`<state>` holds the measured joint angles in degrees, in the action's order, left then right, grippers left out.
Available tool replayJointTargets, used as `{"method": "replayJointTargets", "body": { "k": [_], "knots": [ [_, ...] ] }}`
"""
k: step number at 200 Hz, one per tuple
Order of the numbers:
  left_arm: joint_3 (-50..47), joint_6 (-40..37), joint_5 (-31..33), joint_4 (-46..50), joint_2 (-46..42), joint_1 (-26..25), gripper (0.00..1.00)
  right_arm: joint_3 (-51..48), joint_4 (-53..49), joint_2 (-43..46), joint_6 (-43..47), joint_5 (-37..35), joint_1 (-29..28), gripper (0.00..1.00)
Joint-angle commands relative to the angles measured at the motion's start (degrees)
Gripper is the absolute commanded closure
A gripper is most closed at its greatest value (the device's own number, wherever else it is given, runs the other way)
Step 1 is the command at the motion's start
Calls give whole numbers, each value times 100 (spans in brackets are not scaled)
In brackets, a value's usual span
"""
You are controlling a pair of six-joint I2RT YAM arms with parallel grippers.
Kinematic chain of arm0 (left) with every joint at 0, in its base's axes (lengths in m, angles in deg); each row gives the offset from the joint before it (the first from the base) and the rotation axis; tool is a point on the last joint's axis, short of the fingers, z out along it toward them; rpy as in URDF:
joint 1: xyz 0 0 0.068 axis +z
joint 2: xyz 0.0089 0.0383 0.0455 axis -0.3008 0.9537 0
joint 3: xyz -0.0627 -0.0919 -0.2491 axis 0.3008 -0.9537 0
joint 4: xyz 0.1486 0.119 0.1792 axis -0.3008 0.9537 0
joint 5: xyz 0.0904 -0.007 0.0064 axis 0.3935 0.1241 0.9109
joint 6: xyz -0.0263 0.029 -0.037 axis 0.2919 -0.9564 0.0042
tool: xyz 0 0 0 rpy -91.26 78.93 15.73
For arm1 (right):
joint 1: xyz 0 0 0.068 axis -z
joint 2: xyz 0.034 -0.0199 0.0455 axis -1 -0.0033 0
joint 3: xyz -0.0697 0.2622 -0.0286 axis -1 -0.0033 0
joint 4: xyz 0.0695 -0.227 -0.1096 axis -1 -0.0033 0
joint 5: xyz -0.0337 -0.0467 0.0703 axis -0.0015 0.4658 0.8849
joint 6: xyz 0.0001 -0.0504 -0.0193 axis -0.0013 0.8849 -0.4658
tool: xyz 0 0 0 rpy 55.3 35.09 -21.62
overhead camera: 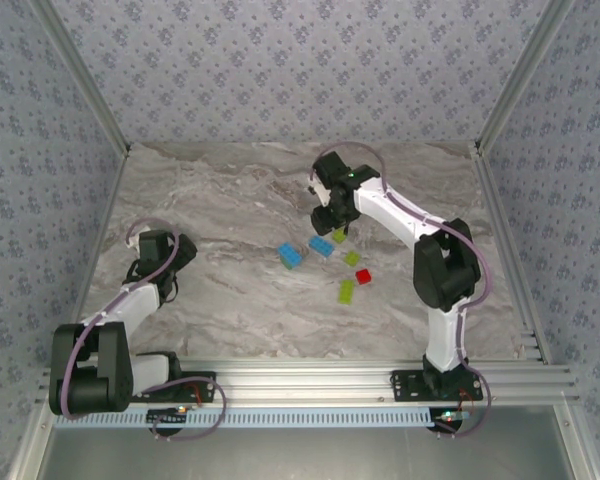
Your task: Assemble a carrot with lego
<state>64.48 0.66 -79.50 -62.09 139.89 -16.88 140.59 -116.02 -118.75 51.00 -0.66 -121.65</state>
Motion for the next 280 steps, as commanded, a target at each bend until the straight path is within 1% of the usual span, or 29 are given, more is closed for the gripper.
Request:
{"method": "replayJointTargets", "body": {
  "k": [1, 18, 36, 68, 104, 119, 132, 146, 157, 171, 200, 222, 246, 258, 280],
  "knots": [
    [199, -4, 65, -13, 61, -36, 4, -214, 295, -252, 488, 317, -55, 43],
    [212, -7, 63, -13, 88, -40, 4, -285, 419, -434, 712, 543, -73, 39],
    [226, -6, 58, -1, 107, -45, 4, -214, 418, -646, 906, 553, -130, 36],
    [232, -7, 56, 9, 108, -45, 4, 45, 290, -1058, 1072, 271, -201, 36],
    [230, -7, 62, -8, 99, -45, 4, 130, 288, -1293, 1127, 164, -206, 38],
    [226, -6, 66, -4, 100, -46, 4, 128, 311, -1337, 1127, 170, -203, 43],
    [226, -6, 70, -4, 99, -45, 4, 115, 318, -1357, 1127, 162, -217, 53],
    [226, -7, 66, 2, 99, -49, 4, 111, 297, -1338, 1127, 138, -217, 60],
    [226, -14, 64, -2, 99, -45, 4, 102, 271, -1300, 1118, 120, -227, 64],
    [230, -6, 66, -5, 94, -48, 4, 95, 230, -1201, 1068, 92, -222, 66],
    [216, -6, 68, 0, 90, -45, 4, 167, 75, -829, 743, 93, -184, 69],
    [217, -7, 71, -4, 81, -45, 4, 290, -175, -446, 280, 108, -214, 70],
    [208, -5, 76, -2, 73, -45, 4, 414, -446, -87, -308, 351, -253, 70],
    [200, 2, 76, -1, 64, -45, 4, 447, -531, 21, -554, 488, -319, 70],
    [191, 0, 77, -4, 55, -49, 4, 563, -655, 47, -745, 558, -540, 70]
  ]
}}
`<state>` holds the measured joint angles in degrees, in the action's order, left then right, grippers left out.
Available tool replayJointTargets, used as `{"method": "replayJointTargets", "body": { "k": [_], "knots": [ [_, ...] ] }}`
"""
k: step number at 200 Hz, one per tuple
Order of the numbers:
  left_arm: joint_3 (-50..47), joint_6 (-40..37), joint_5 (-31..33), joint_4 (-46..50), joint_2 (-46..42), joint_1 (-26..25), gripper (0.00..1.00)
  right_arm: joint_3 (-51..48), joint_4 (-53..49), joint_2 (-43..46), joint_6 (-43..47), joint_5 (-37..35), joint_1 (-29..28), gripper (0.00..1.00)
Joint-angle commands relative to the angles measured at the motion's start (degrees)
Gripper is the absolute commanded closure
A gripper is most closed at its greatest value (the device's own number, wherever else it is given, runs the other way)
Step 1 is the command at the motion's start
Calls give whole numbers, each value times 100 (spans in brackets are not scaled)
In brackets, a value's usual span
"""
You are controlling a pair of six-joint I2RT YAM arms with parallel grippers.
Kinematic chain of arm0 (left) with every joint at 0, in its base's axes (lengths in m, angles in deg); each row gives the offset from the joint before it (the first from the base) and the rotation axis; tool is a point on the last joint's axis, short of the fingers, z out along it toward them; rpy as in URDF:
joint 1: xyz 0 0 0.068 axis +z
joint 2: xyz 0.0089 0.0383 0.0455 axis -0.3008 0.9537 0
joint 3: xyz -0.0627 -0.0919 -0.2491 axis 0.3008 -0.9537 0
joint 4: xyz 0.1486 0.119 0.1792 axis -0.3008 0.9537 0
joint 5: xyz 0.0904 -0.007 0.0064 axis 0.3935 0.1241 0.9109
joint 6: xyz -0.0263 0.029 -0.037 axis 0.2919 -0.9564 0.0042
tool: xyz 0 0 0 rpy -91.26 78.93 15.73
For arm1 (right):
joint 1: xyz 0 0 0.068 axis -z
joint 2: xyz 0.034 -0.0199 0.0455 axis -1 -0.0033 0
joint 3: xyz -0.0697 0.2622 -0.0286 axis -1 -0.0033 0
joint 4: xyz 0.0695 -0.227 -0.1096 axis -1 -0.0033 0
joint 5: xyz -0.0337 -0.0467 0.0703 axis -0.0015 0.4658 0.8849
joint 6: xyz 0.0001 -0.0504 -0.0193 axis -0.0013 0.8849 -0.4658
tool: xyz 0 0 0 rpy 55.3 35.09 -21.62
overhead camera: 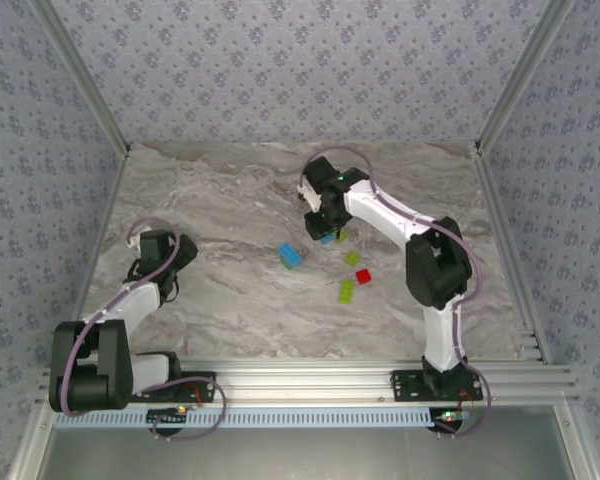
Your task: Assemble a carrot with lego
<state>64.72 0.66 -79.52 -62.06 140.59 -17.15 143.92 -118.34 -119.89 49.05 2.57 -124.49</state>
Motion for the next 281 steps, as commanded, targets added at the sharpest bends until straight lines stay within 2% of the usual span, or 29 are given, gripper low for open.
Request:
{"method": "replayJointTargets", "body": {
  "k": [1, 41, 79, 150, 166, 207, 224, 237, 257, 281],
  "knots": [
    [166, 1, 77, -7, -15, -21, 4, 233, -431, 156, -559, 230, -266, 70],
    [166, 1, 82, -9, -15, -19, 4, 825, -750, -259, -674, 255, -736, 70],
    [166, -4, 84, -7, -28, -19, 4, 1487, -1104, -771, -656, -17, -1025, 70],
    [157, -6, 82, -16, -40, -21, 4, 1831, -1277, -1214, -512, -214, -1154, 70],
    [89, -116, -89, -146, -121, -36, 5, 1817, -1261, -1267, -472, -226, -1151, 70],
    [-99, -338, -152, -457, -377, -233, 5, 1802, -1210, -1368, -419, -185, -1144, 70],
    [-92, -480, -391, -428, -529, -310, 7, 1796, -1178, -1402, -406, -155, -1143, 70],
    [-206, -635, -555, -562, -853, -569, 7, 1766, -1144, -1413, -376, -137, -1151, 71],
    [-396, -855, -478, -510, -1359, -1002, 7, 1764, -1172, -1430, -350, -159, -1136, 71],
    [-573, -876, -562, -174, -1864, -1176, 7, 1731, -1158, -1413, -349, -160, -1115, 71]
  ]
}}
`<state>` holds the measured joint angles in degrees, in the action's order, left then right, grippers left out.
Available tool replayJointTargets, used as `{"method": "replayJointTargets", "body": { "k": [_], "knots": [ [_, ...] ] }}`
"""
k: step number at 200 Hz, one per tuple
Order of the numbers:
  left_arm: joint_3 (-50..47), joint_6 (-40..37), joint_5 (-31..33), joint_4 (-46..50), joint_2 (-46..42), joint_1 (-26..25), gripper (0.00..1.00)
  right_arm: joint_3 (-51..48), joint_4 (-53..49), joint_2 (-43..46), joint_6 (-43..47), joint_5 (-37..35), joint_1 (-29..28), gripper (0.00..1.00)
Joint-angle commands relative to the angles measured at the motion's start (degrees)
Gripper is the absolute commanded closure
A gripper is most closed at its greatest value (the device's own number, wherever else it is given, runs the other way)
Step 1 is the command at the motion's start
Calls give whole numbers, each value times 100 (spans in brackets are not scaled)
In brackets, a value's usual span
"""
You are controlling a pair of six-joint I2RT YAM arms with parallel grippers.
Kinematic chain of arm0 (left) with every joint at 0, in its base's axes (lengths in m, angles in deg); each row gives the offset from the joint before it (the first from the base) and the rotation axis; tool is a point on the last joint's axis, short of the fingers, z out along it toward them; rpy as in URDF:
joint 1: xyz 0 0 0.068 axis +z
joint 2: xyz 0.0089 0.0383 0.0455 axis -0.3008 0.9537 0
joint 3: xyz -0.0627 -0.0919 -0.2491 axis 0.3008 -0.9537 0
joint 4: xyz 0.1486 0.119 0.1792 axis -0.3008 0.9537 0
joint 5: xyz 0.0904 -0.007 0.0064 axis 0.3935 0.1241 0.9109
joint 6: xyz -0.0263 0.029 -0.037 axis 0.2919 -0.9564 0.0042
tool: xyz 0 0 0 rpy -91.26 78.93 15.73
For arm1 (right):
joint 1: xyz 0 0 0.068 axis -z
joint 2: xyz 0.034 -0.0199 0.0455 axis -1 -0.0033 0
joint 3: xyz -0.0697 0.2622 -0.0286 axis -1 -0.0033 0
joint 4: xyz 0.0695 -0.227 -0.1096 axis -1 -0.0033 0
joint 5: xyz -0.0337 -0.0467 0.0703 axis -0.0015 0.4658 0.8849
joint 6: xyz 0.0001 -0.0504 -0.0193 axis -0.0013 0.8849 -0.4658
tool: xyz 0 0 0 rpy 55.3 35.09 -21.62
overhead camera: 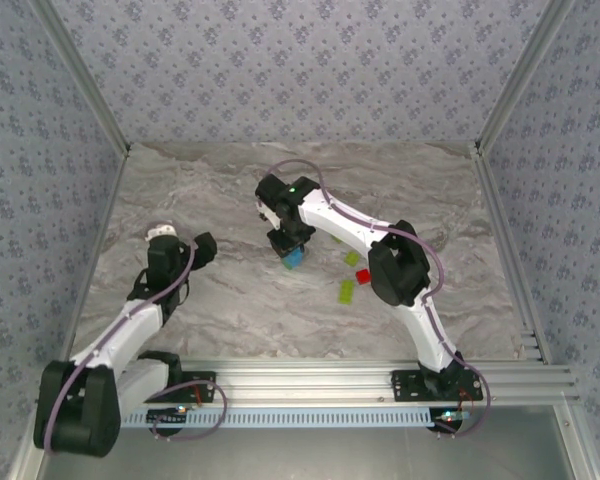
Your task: Assemble a carrot with lego
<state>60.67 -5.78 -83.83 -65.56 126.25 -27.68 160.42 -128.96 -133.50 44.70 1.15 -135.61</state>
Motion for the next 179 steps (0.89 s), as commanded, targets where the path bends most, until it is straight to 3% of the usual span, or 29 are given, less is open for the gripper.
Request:
{"method": "replayJointTargets", "body": {
  "k": [1, 72, 104, 136, 179],
  "knots": [
    [-173, -232, -143, 198, -455, -124, 7, 76, -96, -51, 91, -14, -5, 71],
    [75, -838, -435, 2113, -2225, -626, 7, 76, -96, -69, 94, 15, 1, 71],
    [-142, -940, -857, 1865, -2545, -635, 6, -21, -40, -68, 43, 24, -8, 71],
    [-291, -1105, -1760, 1379, -2463, -669, 6, -30, -29, -77, 25, 57, -37, 71],
    [-192, -1296, -2090, 1119, -1924, -916, 7, -35, -66, -69, 7, 76, -43, 71]
  ]
}}
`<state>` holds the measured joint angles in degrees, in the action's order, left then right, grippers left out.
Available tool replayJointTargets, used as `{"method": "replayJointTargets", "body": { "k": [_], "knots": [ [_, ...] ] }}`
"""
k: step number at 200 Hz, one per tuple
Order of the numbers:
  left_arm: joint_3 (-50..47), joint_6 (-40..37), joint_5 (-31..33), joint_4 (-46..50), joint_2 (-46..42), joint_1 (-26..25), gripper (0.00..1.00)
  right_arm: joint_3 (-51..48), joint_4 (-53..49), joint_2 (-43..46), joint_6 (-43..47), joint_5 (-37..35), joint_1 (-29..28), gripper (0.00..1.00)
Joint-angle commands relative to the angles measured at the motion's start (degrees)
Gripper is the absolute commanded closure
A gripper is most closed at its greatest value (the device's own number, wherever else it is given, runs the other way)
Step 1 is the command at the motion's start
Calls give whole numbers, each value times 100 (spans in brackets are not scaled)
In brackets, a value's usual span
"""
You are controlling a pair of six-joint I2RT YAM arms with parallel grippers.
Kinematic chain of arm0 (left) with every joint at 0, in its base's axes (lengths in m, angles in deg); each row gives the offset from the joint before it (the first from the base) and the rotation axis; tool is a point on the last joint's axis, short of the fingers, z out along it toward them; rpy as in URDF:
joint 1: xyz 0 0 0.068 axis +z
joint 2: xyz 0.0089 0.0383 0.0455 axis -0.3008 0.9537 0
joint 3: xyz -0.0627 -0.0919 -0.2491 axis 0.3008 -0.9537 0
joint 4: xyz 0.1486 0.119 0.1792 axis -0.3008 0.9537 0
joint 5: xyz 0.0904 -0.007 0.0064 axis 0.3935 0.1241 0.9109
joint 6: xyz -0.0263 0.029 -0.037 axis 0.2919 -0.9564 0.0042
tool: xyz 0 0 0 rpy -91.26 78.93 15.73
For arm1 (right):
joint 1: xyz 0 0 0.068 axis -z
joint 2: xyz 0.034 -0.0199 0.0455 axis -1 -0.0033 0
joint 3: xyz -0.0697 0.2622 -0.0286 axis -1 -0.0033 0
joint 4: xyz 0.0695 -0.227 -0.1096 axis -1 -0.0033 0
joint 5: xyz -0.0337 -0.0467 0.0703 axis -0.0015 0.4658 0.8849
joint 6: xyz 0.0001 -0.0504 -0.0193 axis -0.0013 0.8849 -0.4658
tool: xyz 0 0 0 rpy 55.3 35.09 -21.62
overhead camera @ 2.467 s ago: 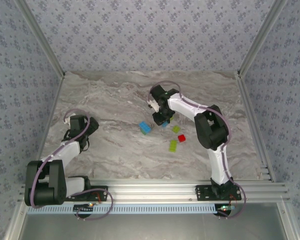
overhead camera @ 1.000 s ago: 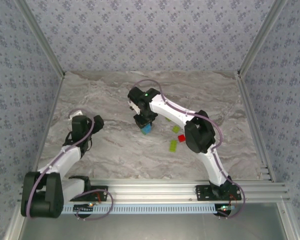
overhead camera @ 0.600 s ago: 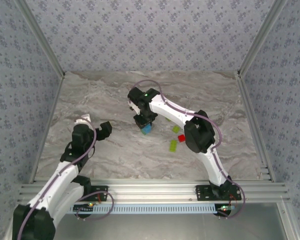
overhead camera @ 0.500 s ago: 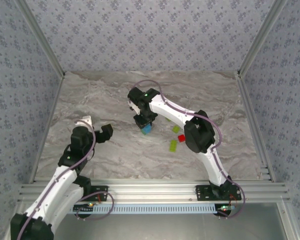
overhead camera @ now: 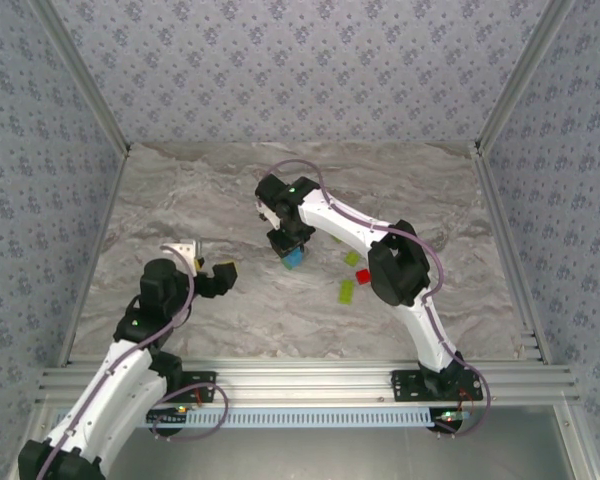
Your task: Assemble a carrot with lego
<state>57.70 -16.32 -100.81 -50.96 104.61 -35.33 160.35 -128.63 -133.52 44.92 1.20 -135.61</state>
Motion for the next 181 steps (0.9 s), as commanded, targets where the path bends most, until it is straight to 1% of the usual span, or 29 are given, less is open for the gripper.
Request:
{"method": "replayJointTargets", "body": {
  "k": [1, 23, 49, 102, 181],
  "knots": [
    [108, -246, -390, -342, 255, -160, 7, -28, -97, -66, -14, 69, -43, 71],
    [198, -342, -232, -323, 488, -348, 7, -70, -95, -58, -32, 68, -60, 71],
    [234, -390, -89, -298, 536, -457, 7, -137, -60, -60, -71, 58, -84, 71],
    [235, -382, 7, -262, 516, -461, 7, -300, 22, -68, -138, 64, -105, 71],
    [235, -391, 19, -273, 542, -468, 7, -627, 120, -180, -181, -151, -130, 71]
  ]
}}
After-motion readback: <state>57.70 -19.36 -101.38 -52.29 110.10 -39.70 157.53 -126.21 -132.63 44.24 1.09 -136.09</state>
